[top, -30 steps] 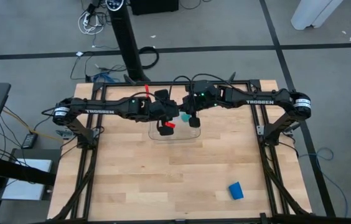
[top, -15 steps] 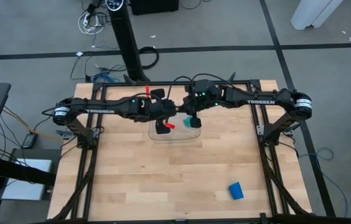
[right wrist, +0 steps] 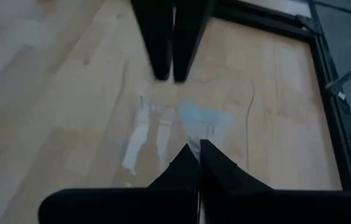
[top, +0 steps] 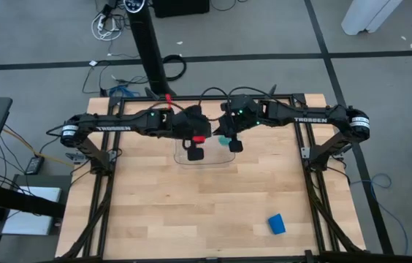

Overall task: Roll bandage
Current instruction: Open the transparent zip bag

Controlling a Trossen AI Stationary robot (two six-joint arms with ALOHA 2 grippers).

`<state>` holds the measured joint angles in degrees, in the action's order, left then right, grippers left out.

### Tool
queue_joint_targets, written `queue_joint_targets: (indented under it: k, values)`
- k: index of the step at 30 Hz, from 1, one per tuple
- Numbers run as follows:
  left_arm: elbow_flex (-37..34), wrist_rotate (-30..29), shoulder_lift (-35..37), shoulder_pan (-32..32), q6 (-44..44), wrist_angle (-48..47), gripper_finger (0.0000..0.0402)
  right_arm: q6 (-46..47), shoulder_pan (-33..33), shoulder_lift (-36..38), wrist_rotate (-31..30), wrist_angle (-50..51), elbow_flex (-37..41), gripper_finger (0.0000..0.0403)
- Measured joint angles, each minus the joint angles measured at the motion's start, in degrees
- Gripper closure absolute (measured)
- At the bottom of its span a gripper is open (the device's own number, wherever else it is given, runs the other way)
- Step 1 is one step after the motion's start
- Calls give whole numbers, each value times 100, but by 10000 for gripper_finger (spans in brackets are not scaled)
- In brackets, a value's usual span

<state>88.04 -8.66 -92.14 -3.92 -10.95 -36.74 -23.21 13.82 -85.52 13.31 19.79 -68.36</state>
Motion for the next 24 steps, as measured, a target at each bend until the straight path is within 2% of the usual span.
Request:
queue_joint_targets:
  k: [4, 11, 16, 18, 22, 24]
  values:
    - [-309, 328, 381, 47, -329, 913, 368, 106, -223, 381, 3, -27, 0, 403]
    - [-1242, 244, 1400, 192, -702, 2381, 367, 430, -494, 1156, -306, -339, 0, 403]
    - [-2606, 586, 2044, 252, -707, 3976, 367, 758, -877, 1263, -272, -187, 0, 403]
    - [-3292, 728, 2196, 316, -692, 5051, 367, 803, -1151, 1204, -319, -281, 0, 403]
    - [-4434, 481, 2393, 546, -390, 6807, 367, 1011, -1720, 1065, -775, -866, 190, 403]
    - [-4675, 261, 2400, 665, -208, 6998, 367, 1175, -1952, 1065, -1042, -1234, 443, 403]
